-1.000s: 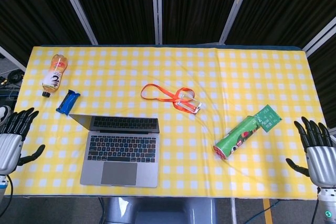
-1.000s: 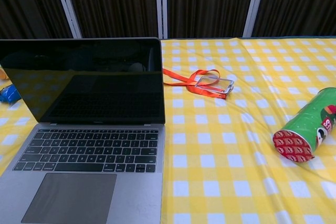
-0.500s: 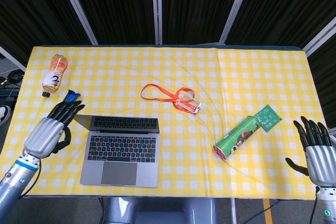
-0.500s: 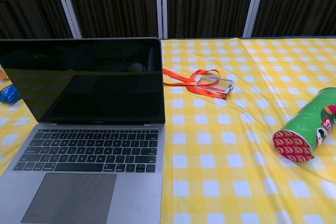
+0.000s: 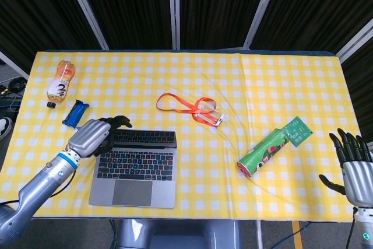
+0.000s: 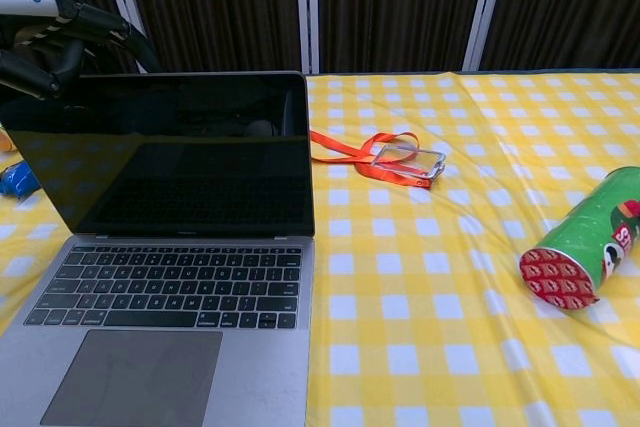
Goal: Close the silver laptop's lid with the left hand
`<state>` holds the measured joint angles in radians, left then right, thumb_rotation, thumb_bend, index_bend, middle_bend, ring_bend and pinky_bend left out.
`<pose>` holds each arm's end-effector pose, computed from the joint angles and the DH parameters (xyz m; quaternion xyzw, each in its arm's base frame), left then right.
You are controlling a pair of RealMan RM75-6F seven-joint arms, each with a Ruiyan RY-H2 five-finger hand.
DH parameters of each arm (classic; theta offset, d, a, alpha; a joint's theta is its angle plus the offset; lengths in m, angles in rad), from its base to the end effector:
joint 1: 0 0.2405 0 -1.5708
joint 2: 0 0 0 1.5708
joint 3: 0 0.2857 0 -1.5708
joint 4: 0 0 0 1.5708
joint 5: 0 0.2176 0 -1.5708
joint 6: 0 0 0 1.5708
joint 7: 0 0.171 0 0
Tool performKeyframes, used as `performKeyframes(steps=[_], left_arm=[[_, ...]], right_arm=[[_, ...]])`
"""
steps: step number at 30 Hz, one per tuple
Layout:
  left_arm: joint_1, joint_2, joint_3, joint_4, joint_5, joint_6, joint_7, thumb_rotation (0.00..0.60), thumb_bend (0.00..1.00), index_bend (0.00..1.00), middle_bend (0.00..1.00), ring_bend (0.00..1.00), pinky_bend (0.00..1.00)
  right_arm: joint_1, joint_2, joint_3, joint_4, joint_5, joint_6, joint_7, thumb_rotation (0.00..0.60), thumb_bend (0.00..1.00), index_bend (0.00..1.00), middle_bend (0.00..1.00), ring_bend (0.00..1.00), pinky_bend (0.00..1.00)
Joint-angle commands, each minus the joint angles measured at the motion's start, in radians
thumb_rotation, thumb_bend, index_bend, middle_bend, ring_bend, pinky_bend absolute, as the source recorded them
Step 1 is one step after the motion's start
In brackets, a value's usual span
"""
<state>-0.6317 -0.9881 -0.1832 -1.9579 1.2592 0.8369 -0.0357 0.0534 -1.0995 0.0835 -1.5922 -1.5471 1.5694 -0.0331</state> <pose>-0.1584 0.3359 0.1024 -0.7297 -0.4639 -0.3854 0.3222 -0.3356 -0.2067 0.1892 0.5911 -0.3301 0.4026 0.6161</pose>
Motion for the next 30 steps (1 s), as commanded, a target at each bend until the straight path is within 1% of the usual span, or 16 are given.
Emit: performKeyframes(steps=[1,4,6,8,12,14,17,18,22,25,30], left_arm=[[0.001,0.006,0.002,0.0,0.018,0.003,-0.023,0.6,1.0,0.3,0.22,0.31,0.35],[0.002,0.021,0.011,-0.008,0.026,-0.011,-0.049,0.6,1.0,0.31,0.25,0.32,0.37],[0.003,0.043,0.023,-0.037,0.042,-0.045,-0.108,0.6,1.0,0.32,0.25,0.33,0.37],[0.005,0.063,0.029,-0.045,0.075,-0.058,-0.153,0.6,1.0,0.32,0.25,0.33,0.37],[0.016,0.08,0.042,-0.046,0.132,-0.049,-0.19,0.6,1.0,0.32,0.25,0.33,0.37],[0.025,0.087,0.053,-0.057,0.165,-0.043,-0.228,0.6,1.0,0.32,0.25,0.33,0.37],[0.045,0.098,0.094,-0.066,0.264,-0.029,-0.295,0.6,1.0,0.33,0.25,0.33,0.37],[0.058,0.099,0.119,-0.066,0.314,-0.016,-0.318,0.6,1.0,0.33,0.25,0.33,0.37],[0.075,0.092,0.171,-0.039,0.42,0.026,-0.378,0.6,1.0,0.33,0.26,0.33,0.37],[0.085,0.075,0.213,-0.011,0.477,0.048,-0.409,0.6,1.0,0.33,0.26,0.33,0.37],[0.096,0.039,0.257,0.032,0.526,0.076,-0.429,0.6,1.0,0.34,0.26,0.33,0.37]], right_arm=[[0.0,0.0,0.0,0.0,0.0,0.0,0.0,0.6,0.0,0.0,0.0,0.0,0.0],[0.0,-0.001,-0.001,0.0,0.0,-0.001,-0.001,0.6,0.0,0.0,0.0,0.0,0.0],[-0.001,-0.001,0.0,-0.002,-0.001,0.002,0.002,0.6,0.0,0.0,0.0,0.0,0.0],[-0.001,-0.002,0.0,-0.002,-0.001,0.003,0.002,0.6,0.0,0.0,0.0,0.0,0.0],[-0.001,-0.002,0.0,-0.003,-0.001,0.003,0.001,0.6,0.0,0.0,0.0,0.0,0.0],[-0.001,-0.002,0.0,-0.004,-0.002,0.003,0.003,0.6,0.0,0.0,0.0,0.0,0.0],[-0.002,-0.002,0.0,-0.005,-0.001,0.004,0.003,0.6,0.0,0.0,0.0,0.0,0.0],[-0.003,-0.001,0.002,-0.006,0.0,0.007,0.004,0.6,0.0,0.0,0.0,0.0,0.0],[-0.004,0.001,0.001,-0.007,0.0,0.008,0.006,0.6,0.0,0.0,0.0,0.0,0.0],[-0.004,0.0,0.0,-0.009,-0.006,0.01,0.003,0.6,0.0,0.0,0.0,0.0,0.0],[-0.005,-0.001,-0.001,-0.011,-0.007,0.011,0.001,0.6,0.0,0.0,0.0,0.0,0.0]])
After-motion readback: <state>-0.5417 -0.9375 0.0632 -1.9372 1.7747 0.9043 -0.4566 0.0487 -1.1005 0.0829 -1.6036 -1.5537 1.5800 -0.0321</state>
